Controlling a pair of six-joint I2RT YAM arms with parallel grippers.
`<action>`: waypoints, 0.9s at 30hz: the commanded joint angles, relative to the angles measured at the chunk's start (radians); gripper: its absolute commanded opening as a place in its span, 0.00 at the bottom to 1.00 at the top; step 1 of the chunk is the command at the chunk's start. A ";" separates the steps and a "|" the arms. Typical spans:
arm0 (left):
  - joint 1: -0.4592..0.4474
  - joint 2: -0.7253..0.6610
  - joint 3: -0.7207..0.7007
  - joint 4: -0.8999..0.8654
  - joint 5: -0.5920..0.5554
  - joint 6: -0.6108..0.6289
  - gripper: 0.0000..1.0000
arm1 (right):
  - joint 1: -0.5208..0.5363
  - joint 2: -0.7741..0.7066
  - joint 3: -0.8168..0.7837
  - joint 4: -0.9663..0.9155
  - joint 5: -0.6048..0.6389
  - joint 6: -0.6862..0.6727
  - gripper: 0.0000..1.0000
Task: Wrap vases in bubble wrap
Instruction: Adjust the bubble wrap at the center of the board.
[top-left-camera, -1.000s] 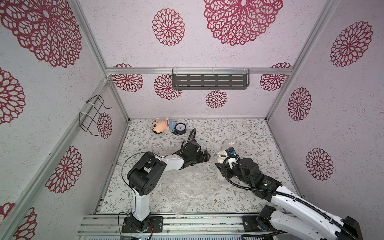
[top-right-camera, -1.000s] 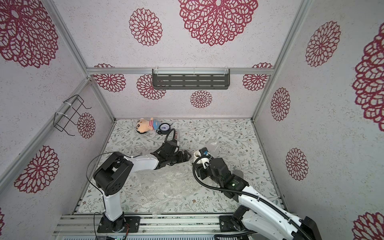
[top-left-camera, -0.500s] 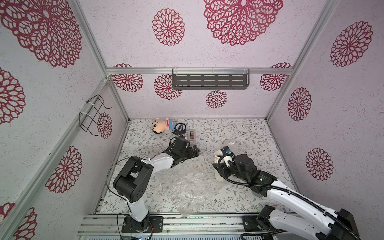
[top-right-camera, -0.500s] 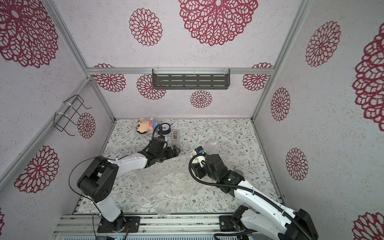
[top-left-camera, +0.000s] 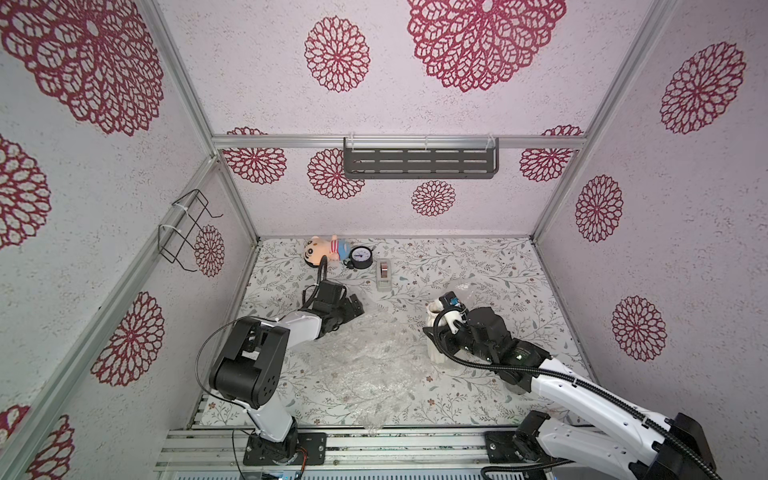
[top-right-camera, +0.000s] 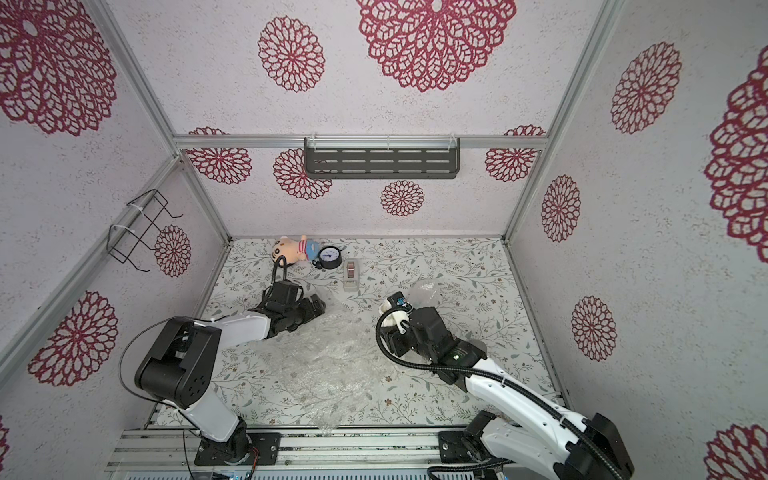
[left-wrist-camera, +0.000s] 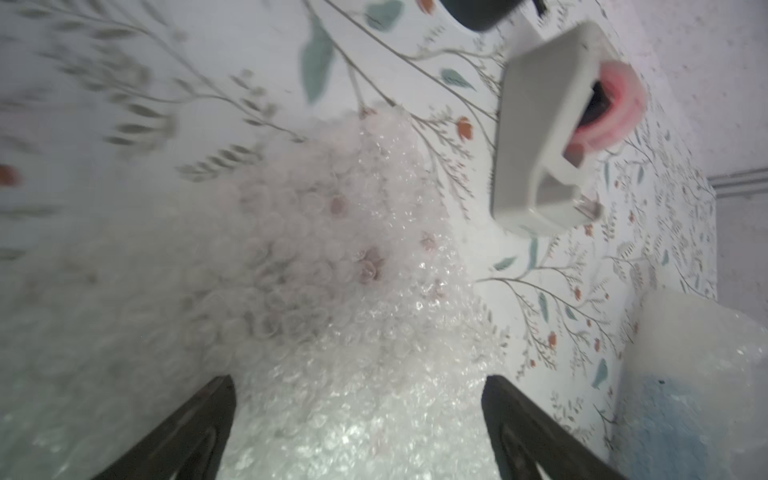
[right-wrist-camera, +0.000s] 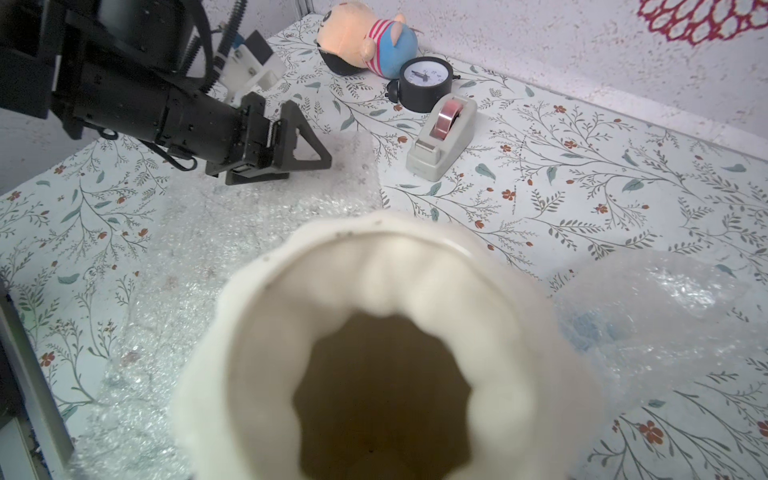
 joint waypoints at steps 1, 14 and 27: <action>0.067 -0.072 -0.046 -0.039 -0.066 -0.013 0.97 | -0.005 0.021 0.095 0.061 -0.018 0.050 0.24; 0.253 -0.384 -0.172 -0.106 -0.044 -0.043 0.97 | 0.068 0.234 0.161 0.243 -0.104 0.455 0.24; -0.226 -0.671 -0.218 -0.206 -0.013 0.090 0.99 | 0.159 0.349 -0.007 0.616 0.070 0.785 0.26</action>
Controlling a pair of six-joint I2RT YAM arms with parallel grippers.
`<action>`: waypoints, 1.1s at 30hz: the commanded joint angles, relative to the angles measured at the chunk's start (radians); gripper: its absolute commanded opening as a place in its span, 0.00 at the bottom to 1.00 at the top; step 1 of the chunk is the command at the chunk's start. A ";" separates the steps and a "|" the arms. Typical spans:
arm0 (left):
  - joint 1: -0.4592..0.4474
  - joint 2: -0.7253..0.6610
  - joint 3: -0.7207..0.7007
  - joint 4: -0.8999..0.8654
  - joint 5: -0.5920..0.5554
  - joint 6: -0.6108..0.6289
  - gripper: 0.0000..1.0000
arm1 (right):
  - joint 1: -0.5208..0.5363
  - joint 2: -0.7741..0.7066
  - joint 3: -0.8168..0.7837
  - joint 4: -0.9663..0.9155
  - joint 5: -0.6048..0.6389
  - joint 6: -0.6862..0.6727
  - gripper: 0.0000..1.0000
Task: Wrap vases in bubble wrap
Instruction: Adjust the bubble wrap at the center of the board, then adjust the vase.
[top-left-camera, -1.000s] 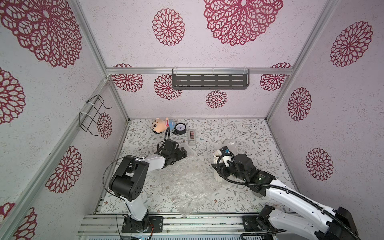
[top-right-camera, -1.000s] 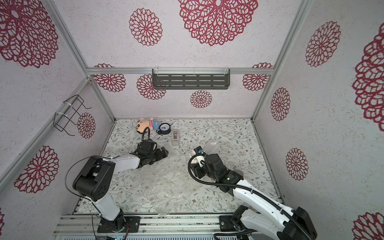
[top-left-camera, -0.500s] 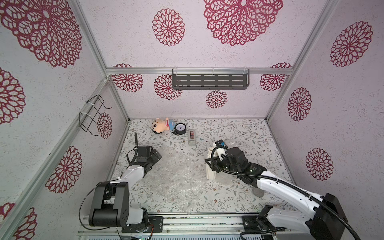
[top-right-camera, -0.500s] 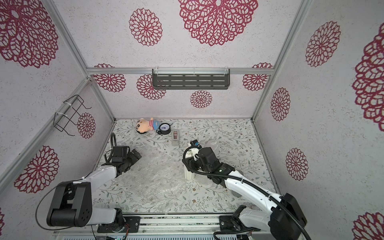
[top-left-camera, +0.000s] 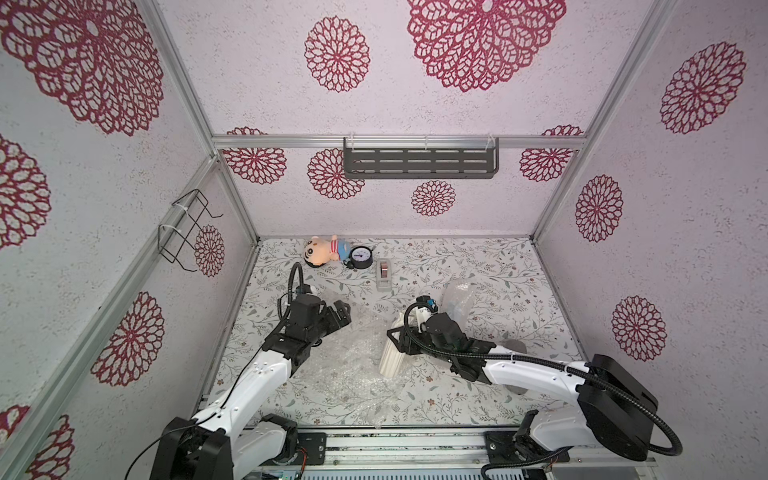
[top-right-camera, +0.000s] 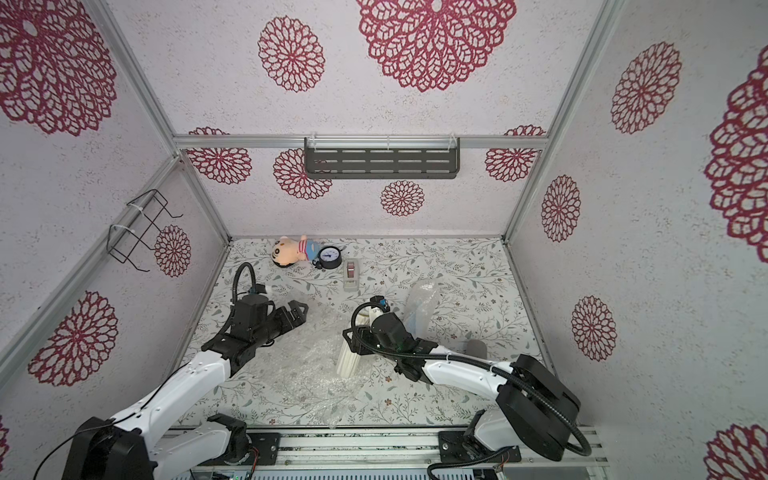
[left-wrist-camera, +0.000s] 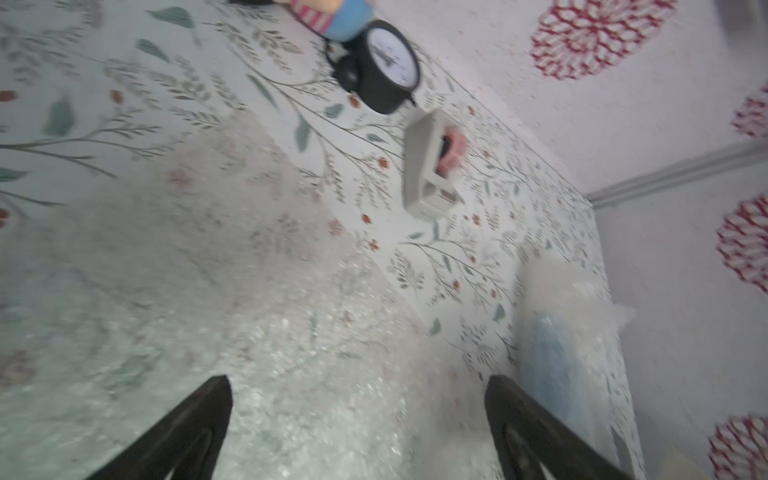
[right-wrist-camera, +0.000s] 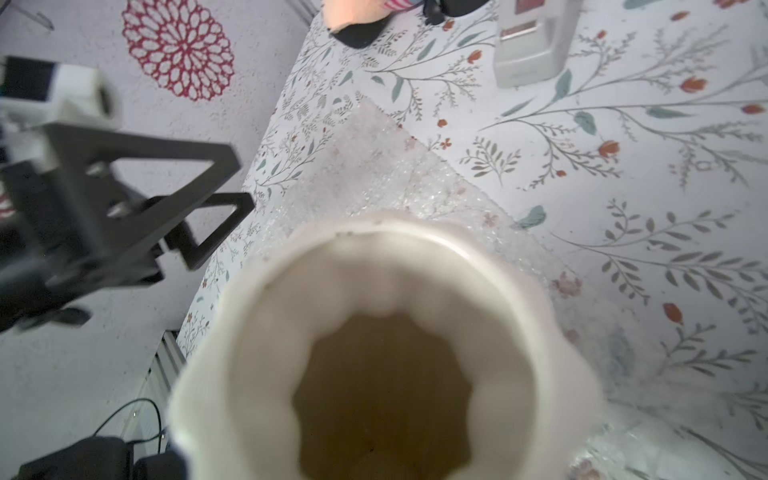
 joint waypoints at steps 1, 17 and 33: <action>-0.157 -0.073 -0.056 -0.005 0.003 0.056 0.98 | -0.006 -0.014 0.016 0.194 0.053 0.100 0.26; -0.478 0.227 -0.053 0.330 -0.028 0.295 0.75 | -0.018 -0.012 -0.036 0.230 0.014 0.172 0.31; -0.473 0.110 -0.052 0.027 -0.036 0.213 0.13 | -0.039 -0.237 -0.028 -0.170 0.122 0.114 0.76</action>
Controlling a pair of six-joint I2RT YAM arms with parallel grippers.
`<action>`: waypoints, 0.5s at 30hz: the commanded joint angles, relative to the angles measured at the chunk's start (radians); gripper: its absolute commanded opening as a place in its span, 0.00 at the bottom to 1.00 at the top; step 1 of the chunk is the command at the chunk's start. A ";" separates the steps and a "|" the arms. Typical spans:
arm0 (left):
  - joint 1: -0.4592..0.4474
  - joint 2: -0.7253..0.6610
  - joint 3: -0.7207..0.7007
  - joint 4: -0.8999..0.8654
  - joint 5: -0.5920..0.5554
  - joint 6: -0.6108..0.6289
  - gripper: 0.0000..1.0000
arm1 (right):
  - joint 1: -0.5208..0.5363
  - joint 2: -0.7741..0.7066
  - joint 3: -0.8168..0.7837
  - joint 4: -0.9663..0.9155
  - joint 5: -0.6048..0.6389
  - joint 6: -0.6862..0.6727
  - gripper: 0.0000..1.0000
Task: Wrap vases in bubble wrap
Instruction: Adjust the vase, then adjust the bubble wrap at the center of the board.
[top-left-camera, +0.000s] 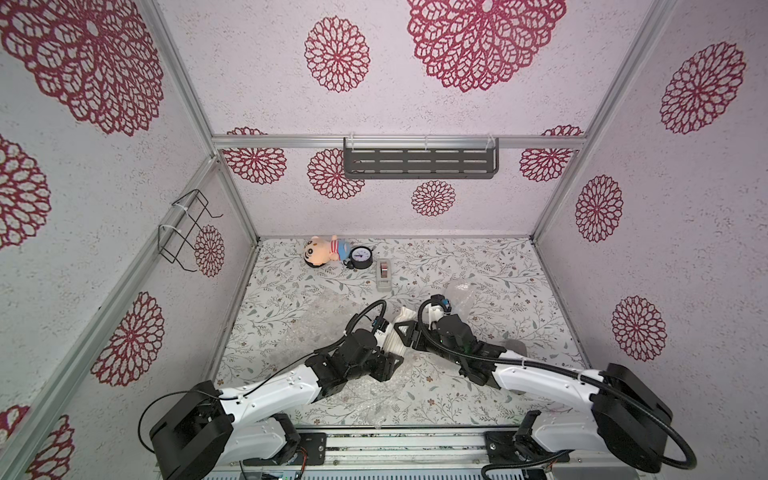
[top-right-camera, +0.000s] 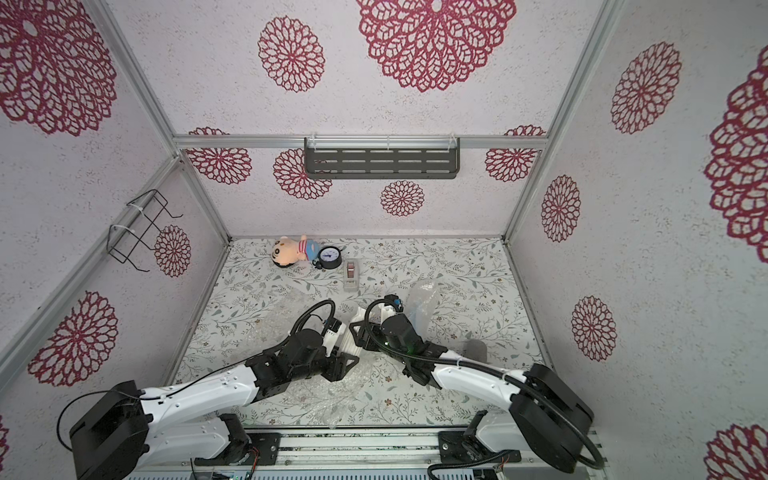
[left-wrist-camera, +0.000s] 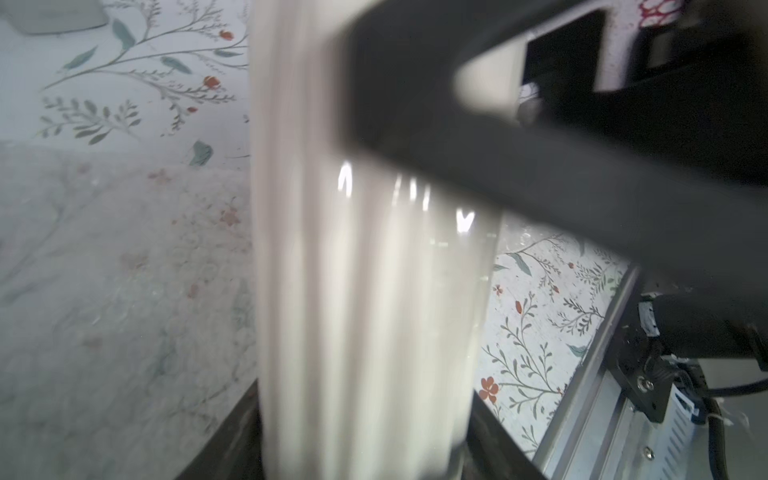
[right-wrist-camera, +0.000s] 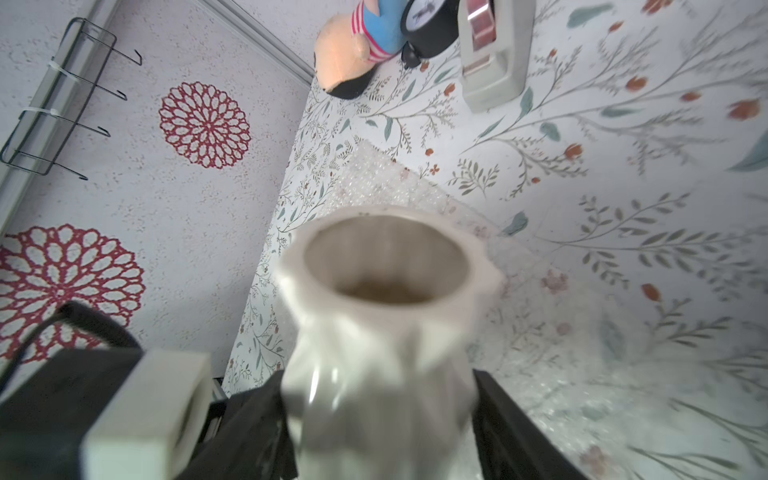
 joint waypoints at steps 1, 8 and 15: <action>0.013 -0.035 0.020 -0.117 -0.030 -0.070 0.10 | -0.008 -0.101 0.009 -0.183 0.090 0.015 0.78; 0.014 -0.114 0.030 -0.231 0.003 -0.164 0.03 | 0.048 -0.055 -0.053 -0.221 0.066 0.234 0.71; 0.038 -0.181 0.045 -0.351 0.028 -0.200 0.03 | 0.132 0.142 -0.016 -0.196 0.104 0.346 0.58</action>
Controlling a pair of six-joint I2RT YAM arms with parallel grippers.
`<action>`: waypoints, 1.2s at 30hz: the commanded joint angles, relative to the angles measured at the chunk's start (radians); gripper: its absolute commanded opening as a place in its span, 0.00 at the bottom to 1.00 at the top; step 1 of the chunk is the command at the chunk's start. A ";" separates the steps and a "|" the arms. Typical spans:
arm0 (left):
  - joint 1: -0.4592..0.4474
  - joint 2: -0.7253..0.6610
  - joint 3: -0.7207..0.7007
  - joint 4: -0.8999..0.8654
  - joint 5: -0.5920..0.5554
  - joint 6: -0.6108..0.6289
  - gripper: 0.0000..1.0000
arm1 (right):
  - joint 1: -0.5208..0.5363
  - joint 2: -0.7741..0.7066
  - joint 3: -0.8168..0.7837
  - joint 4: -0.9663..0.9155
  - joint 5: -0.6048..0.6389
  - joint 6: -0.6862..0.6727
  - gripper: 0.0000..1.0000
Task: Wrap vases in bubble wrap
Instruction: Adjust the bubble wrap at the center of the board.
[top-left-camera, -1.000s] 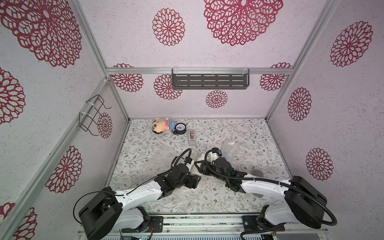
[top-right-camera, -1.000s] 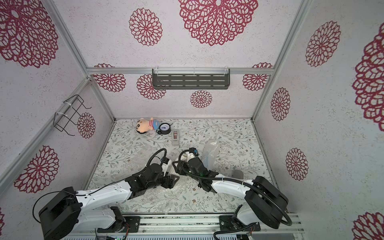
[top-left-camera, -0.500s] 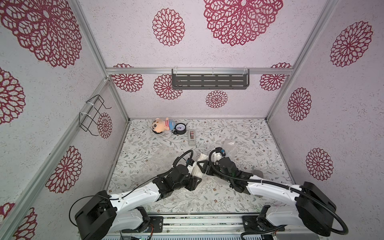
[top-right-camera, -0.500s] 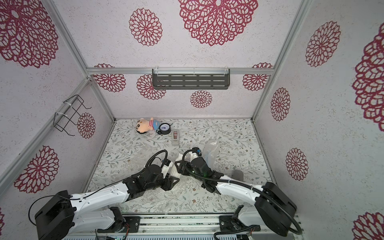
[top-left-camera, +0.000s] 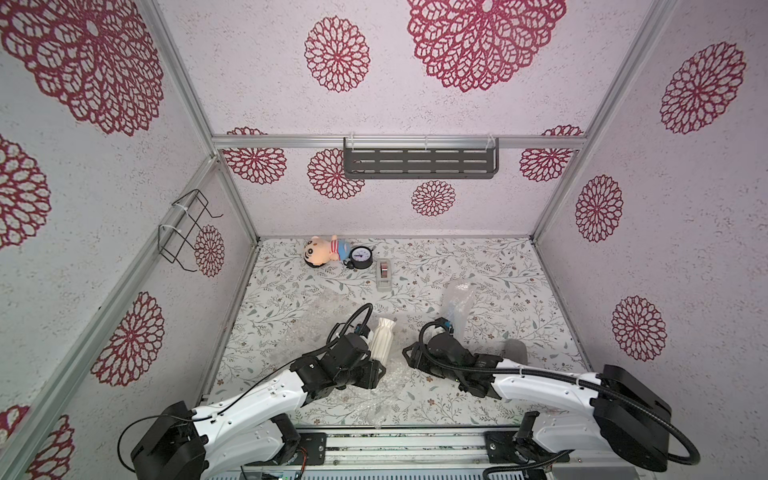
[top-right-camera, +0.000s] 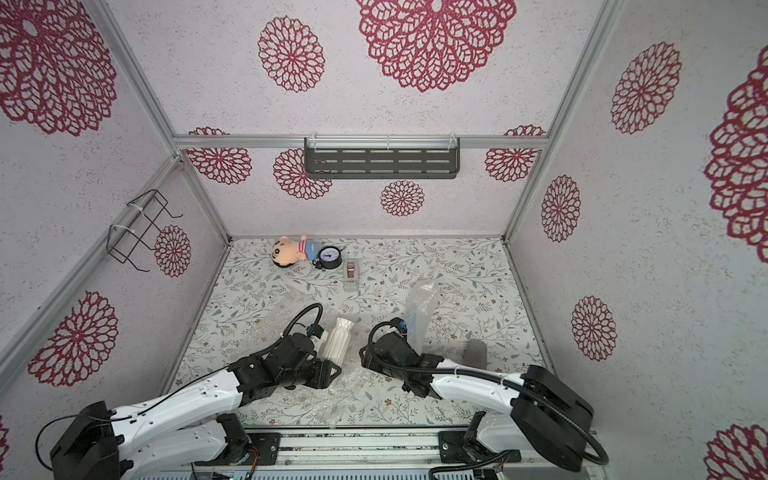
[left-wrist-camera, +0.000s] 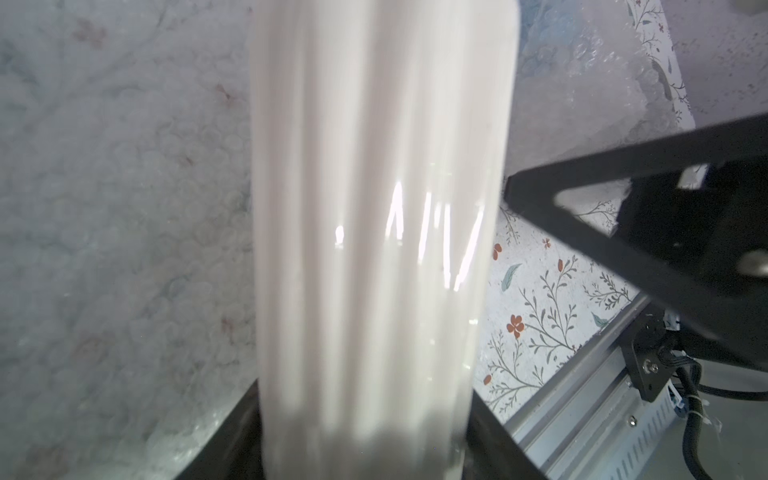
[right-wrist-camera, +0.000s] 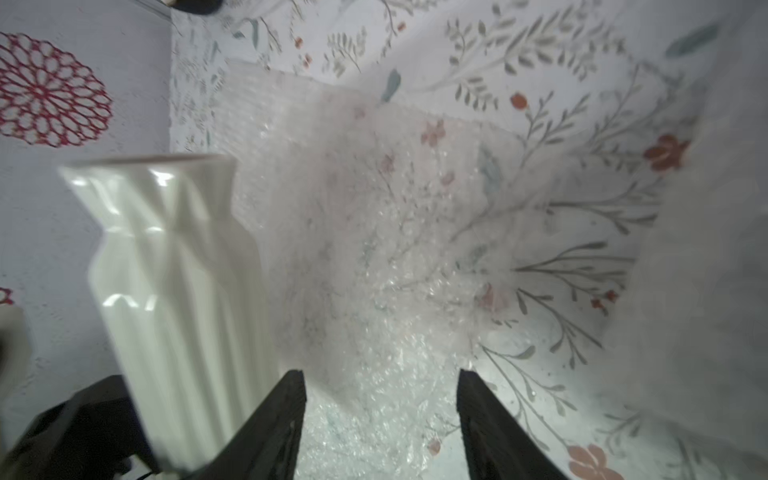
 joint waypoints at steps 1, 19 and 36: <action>0.019 -0.052 0.036 -0.023 0.019 -0.033 0.04 | 0.010 0.057 0.034 0.006 0.041 0.093 0.55; 0.088 -0.076 0.045 -0.086 0.180 -0.024 0.06 | -0.028 0.212 0.062 0.065 0.082 0.060 0.20; 0.142 0.213 0.152 0.126 0.319 0.027 0.01 | -0.270 0.358 0.288 -0.069 -0.138 -0.327 0.08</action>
